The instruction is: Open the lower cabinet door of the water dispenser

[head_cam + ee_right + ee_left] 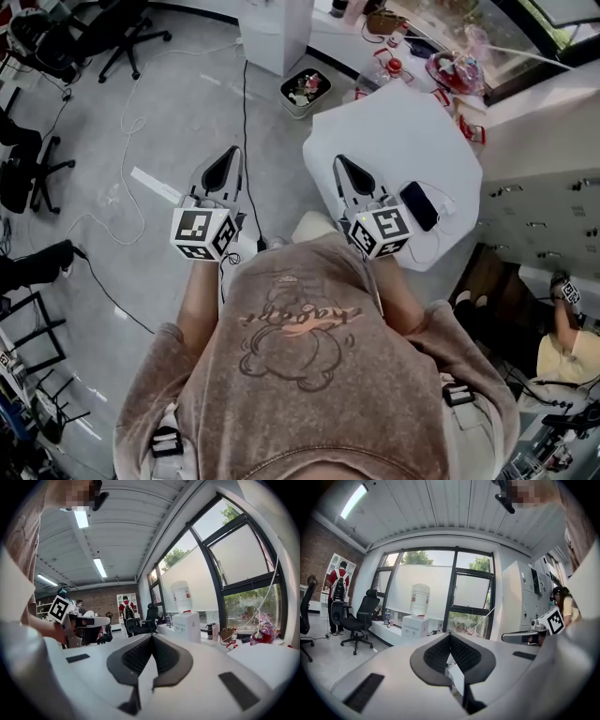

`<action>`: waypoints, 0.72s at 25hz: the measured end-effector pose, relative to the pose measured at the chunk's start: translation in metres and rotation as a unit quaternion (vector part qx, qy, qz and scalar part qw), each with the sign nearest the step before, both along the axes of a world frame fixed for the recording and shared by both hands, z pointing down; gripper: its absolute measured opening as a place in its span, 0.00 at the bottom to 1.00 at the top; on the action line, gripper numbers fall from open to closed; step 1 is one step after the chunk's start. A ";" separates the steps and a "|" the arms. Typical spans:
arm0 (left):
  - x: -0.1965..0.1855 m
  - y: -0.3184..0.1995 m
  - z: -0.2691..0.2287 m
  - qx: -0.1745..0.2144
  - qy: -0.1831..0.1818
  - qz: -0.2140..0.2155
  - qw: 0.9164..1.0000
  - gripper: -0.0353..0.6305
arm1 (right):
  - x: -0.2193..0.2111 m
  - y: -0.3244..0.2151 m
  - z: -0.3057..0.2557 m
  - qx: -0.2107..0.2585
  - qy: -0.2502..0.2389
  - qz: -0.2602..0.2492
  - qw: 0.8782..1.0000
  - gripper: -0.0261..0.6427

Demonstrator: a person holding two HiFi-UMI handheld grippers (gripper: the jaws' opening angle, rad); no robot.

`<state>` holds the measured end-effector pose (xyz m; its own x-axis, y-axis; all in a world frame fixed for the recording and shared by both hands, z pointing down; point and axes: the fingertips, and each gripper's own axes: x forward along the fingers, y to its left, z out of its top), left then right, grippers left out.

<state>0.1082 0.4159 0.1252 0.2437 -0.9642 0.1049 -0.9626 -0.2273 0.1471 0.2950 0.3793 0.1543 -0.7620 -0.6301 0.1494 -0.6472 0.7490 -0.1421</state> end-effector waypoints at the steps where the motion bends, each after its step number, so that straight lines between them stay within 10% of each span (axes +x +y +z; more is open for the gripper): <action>1: -0.003 -0.002 0.000 0.000 0.000 0.001 1.000 0.07 | -0.004 0.000 0.001 -0.001 0.000 0.000 1.000 0.05; 18: -0.058 -0.076 0.011 -0.010 0.003 -0.013 1.000 0.07 | -0.063 -0.091 0.015 -0.004 -0.002 -0.013 1.000 0.05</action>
<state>0.0502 0.3401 0.1358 0.2195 -0.9679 0.1226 -0.9672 -0.1994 0.1573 0.2315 0.2886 0.1690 -0.7790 -0.6085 0.1514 -0.6266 0.7647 -0.1507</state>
